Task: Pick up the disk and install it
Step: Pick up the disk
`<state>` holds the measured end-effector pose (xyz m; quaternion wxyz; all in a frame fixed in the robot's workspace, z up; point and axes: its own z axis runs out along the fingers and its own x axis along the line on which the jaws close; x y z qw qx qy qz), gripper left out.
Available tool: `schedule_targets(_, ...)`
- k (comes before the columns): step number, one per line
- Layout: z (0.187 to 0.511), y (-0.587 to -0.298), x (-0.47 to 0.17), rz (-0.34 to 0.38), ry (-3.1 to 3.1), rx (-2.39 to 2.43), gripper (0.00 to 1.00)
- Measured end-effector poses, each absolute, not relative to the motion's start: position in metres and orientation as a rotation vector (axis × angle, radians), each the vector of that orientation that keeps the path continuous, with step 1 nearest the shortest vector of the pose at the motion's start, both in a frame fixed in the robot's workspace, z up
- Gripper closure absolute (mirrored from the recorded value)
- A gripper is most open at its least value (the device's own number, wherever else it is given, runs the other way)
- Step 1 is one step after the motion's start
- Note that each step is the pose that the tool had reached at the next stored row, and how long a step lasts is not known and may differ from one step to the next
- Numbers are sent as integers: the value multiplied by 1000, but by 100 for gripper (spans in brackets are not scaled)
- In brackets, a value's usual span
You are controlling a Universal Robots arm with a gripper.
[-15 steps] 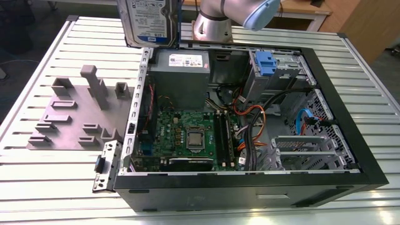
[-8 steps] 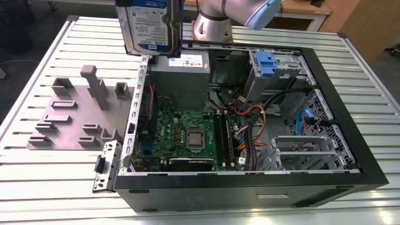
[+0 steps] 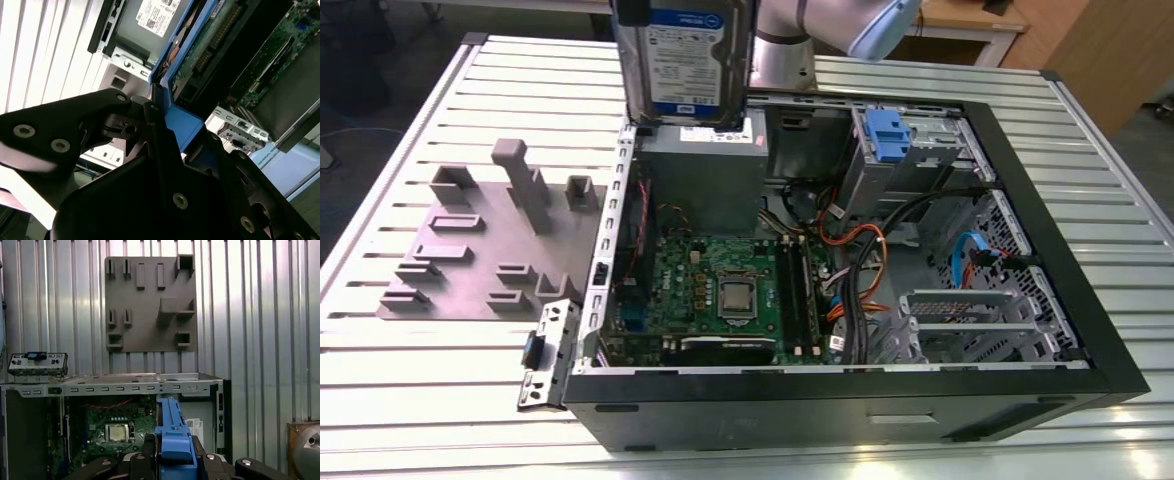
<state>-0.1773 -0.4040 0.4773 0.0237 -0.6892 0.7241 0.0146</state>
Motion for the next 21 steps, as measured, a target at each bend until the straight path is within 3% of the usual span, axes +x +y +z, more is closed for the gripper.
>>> schedule_targets(11, 473, -434, -167, 44, 2241, -2133, 63)
schedule_targets(21, 469, -438, -124, 44, 2241, -2133, 63)
